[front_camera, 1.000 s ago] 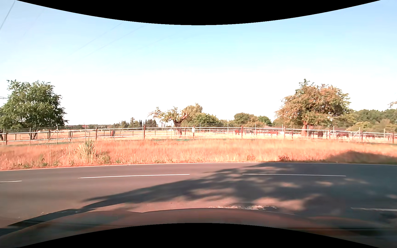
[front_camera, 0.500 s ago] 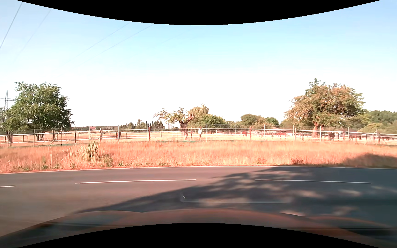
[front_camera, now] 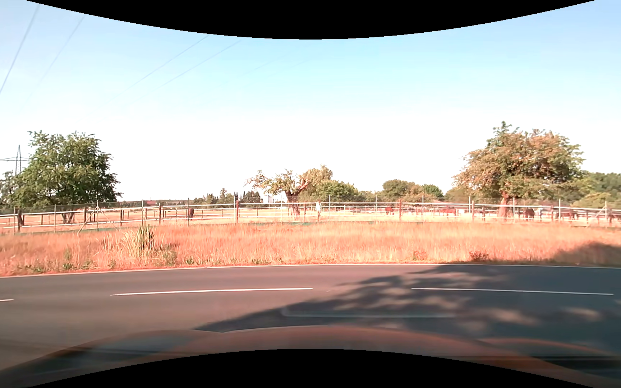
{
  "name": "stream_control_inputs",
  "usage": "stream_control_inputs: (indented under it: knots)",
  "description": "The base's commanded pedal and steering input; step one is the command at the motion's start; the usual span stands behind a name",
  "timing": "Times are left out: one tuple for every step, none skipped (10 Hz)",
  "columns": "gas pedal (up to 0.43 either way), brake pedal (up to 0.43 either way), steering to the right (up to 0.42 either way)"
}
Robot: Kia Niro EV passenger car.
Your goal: Follow the waypoints while adhering to traffic rules and regulations
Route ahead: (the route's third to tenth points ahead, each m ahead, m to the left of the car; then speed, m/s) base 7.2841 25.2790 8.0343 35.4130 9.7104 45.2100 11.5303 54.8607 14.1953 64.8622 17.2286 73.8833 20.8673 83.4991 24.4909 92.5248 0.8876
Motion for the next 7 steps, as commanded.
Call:
stream_control_inputs:
  knots:
    - [0.0, 0.018, -0.114]
    - [0.0, 0.0, -0.109]
    - [0.0, 0.0, -0.109]
    - [0.0, 0.0, -0.111]
    - [0.0, 0.0, -0.118]
    - [0.02, 0.0, -0.127]
    - [0.079, 0.0, -0.143]
